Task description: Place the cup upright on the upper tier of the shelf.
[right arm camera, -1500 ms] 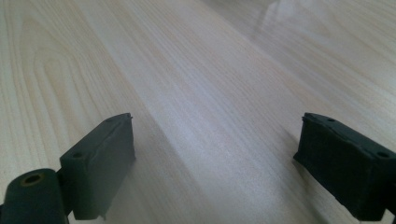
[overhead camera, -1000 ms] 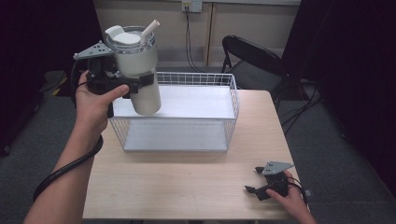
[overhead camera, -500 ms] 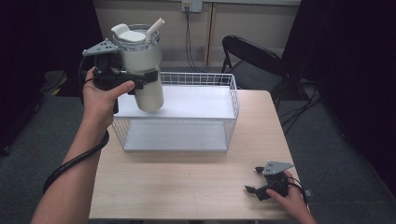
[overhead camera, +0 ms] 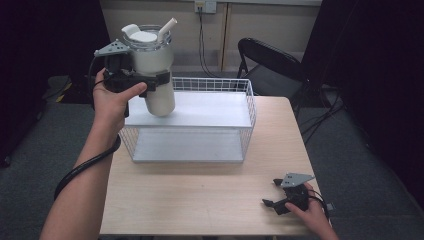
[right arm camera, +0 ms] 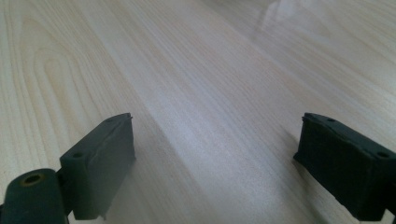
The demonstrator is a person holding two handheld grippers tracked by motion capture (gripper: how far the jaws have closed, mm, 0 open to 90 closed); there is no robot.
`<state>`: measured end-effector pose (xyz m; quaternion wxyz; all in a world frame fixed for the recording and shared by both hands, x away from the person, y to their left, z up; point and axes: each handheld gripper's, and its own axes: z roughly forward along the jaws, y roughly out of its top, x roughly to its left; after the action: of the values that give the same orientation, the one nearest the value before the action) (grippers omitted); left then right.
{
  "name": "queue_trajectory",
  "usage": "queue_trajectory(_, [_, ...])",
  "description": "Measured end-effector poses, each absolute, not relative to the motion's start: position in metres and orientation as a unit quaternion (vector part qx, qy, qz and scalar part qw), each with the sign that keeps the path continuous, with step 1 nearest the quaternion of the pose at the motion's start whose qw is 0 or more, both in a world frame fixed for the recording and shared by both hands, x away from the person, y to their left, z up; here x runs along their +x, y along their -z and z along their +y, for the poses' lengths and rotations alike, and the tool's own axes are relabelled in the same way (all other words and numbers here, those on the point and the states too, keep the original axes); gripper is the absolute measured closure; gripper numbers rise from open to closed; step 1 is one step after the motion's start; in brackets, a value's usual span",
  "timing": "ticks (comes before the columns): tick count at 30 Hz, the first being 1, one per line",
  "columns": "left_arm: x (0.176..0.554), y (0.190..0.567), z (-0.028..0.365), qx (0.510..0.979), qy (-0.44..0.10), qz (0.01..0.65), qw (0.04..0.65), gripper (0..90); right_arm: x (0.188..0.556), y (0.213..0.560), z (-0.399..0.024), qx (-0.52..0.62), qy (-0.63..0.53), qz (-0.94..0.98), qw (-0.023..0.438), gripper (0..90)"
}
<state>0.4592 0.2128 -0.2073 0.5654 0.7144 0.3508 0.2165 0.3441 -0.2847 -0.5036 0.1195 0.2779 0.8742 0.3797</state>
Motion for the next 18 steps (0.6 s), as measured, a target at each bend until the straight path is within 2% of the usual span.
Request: queue_trajectory(18, [0.475, 0.211, 0.208, 0.711, -0.226, 0.350, 0.567, 9.6, 0.344, 0.504, -0.285, 0.278, -0.379, 0.875, 0.119, 10.4])
